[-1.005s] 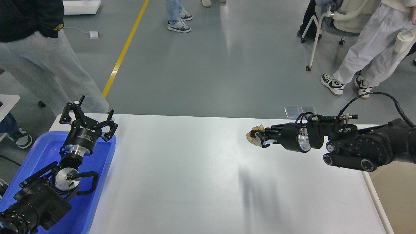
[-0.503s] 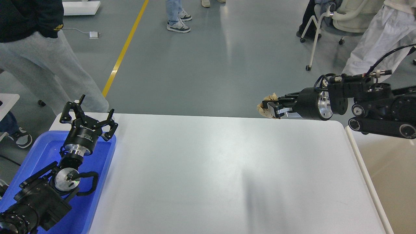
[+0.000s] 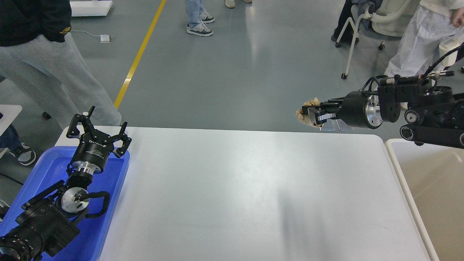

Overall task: Tidy desktop
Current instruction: 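Lift the paper ball and carry it toward the white bin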

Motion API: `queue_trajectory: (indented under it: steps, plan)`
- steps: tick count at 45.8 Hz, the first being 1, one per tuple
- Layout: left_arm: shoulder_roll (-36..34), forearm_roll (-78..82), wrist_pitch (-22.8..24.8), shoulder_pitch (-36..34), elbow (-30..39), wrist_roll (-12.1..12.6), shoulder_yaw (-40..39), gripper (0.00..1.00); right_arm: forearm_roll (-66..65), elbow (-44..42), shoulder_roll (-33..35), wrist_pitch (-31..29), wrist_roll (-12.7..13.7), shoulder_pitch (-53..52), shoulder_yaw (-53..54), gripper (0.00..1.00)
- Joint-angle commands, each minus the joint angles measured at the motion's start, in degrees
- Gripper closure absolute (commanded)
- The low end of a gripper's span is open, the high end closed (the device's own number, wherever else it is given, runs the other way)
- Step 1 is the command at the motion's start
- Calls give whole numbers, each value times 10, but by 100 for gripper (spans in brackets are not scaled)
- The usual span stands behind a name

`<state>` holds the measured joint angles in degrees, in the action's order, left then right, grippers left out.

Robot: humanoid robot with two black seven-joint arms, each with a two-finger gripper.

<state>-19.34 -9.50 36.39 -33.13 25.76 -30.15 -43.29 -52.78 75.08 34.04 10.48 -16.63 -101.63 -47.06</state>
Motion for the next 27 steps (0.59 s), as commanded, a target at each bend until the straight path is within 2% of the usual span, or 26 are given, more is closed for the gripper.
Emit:
queue_trajectory:
  steps: [1, 15, 27]
  plan:
    - [0, 0, 0, 0, 0, 0, 0, 0, 18, -13, 38, 18, -2, 15, 7, 100]
    - [0, 0, 0, 0, 0, 0, 0, 0, 20, -36, 149, 27, -2, 93, 72, 100]
    - [0, 0, 0, 0, 0, 0, 0, 0, 21, -58, 240, 56, -2, 255, 232, 100]
